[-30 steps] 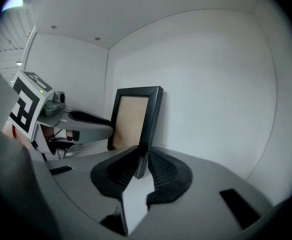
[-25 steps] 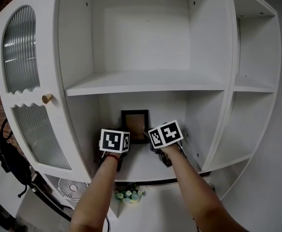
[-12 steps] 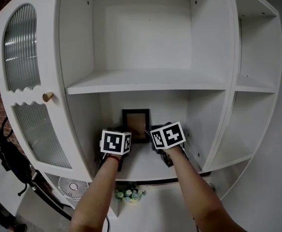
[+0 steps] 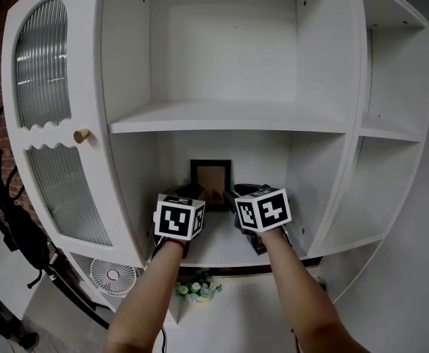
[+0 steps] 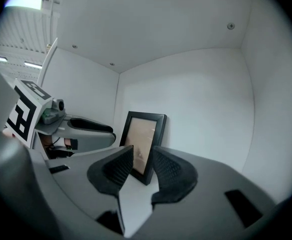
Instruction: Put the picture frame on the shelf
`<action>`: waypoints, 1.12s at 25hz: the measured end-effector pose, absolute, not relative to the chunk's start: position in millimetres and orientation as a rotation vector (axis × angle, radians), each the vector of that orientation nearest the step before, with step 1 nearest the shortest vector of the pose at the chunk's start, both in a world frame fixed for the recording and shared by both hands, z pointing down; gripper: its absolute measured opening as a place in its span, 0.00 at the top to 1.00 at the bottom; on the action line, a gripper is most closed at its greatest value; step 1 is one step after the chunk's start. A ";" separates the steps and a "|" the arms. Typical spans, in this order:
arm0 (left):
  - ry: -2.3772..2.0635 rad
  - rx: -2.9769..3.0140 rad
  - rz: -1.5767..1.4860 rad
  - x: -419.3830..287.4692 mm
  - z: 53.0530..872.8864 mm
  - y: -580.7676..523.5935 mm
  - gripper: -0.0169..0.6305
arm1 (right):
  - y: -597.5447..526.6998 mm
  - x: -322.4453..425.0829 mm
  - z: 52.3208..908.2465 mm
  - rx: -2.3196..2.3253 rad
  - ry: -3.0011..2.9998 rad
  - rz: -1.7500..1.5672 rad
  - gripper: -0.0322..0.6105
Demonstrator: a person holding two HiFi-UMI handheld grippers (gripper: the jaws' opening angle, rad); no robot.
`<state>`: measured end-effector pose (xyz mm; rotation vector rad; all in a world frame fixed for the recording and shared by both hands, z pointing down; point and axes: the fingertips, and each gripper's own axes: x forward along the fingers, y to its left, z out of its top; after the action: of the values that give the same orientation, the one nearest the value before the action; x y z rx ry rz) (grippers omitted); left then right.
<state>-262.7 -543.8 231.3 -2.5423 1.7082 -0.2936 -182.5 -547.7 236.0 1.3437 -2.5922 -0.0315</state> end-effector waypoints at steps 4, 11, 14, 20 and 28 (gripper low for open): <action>1.675 -2.541 -0.235 -259.0 225.8 -524.9 0.78 | -529.5 -186.5 230.5 1.330 -2.650 -0.053 0.74; 1.624 -2.560 -0.145 -253.1 218.8 -493.4 0.78 | -498.3 -187.2 229.0 1.296 -2.692 -0.091 0.75; 1.579 -2.585 -0.090 -248.2 214.4 -473.5 0.78 | -477.0 -186.3 224.8 1.276 -2.741 -0.132 0.80; 1.481 -2.587 0.000 -238.5 210.0 -425.0 0.78 | -431.8 -180.5 216.8 1.260 -2.818 -0.230 0.84; 1.380 -2.562 0.036 -225.1 215.5 -362.7 0.80 | -373.7 -179.3 227.4 1.227 -2.854 -0.337 0.88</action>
<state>-225.1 -362.7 215.5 -2.5618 1.3799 0.0365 -179.3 -373.7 227.4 1.2269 -2.8541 -0.3374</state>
